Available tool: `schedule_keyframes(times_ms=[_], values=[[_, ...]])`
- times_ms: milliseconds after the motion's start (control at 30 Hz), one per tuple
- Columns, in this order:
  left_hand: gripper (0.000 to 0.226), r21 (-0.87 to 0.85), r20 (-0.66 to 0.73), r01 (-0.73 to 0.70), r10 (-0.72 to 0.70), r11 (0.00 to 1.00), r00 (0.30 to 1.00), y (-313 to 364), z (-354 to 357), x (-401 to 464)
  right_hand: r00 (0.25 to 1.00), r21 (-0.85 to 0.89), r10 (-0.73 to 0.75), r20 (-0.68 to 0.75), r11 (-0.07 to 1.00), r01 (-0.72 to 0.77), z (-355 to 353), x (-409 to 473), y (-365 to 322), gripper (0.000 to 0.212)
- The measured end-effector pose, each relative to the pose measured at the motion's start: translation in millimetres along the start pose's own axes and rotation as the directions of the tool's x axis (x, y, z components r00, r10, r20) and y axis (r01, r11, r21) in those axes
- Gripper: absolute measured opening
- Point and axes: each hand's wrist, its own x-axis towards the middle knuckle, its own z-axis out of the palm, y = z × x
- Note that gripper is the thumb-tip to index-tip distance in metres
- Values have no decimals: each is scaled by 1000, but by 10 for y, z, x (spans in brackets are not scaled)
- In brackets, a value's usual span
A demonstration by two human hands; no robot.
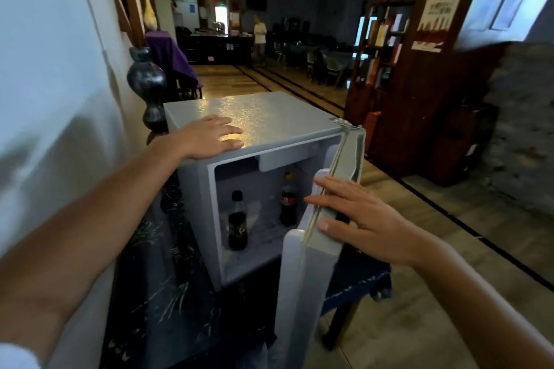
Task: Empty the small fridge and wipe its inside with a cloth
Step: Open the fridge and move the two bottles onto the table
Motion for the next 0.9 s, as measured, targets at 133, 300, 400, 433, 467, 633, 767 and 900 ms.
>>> schedule_keyframes(times_ms=[133, 300, 400, 433, 467, 633, 767, 900], values=[[55, 27, -96, -23, 25, 999, 995, 178, 188, -65, 972, -141, 170, 161, 979, -148, -205, -447, 19, 85], [53, 12, -84, 31, -30, 999, 996, 249, 244, -69, 918, -337, 371, 138, 889, -309, -402, -931, 270, 108], [51, 16, -85, 57, -55, 998, 995, 299, 247, -45, 868, -408, 493, 63, 806, -429, -396, -1122, 460, 112], [51, 13, -95, 63, -61, 998, 994, 321, 246, -37, 846, -448, 533, 10, 759, -473, -366, -1159, 517, 114], [50, 7, -101, 70, -69, 998, 993, 333, 249, -40, 821, -490, 569, -44, 704, -514, -329, -1175, 570, 117], [52, -1, -157, 74, -73, 997, 985, 355, 277, -100, 689, -490, 651, -318, 509, -708, -191, -1131, 961, 105], [56, 4, -180, 49, -47, 999, 983, 400, 290, -151, 574, -426, 660, -485, 395, -814, -144, -1026, 1389, 89], [56, 2, -192, 56, -55, 998, 980, 429, 268, -190, 537, -389, 639, -550, 373, -842, -181, -977, 1769, 91]])
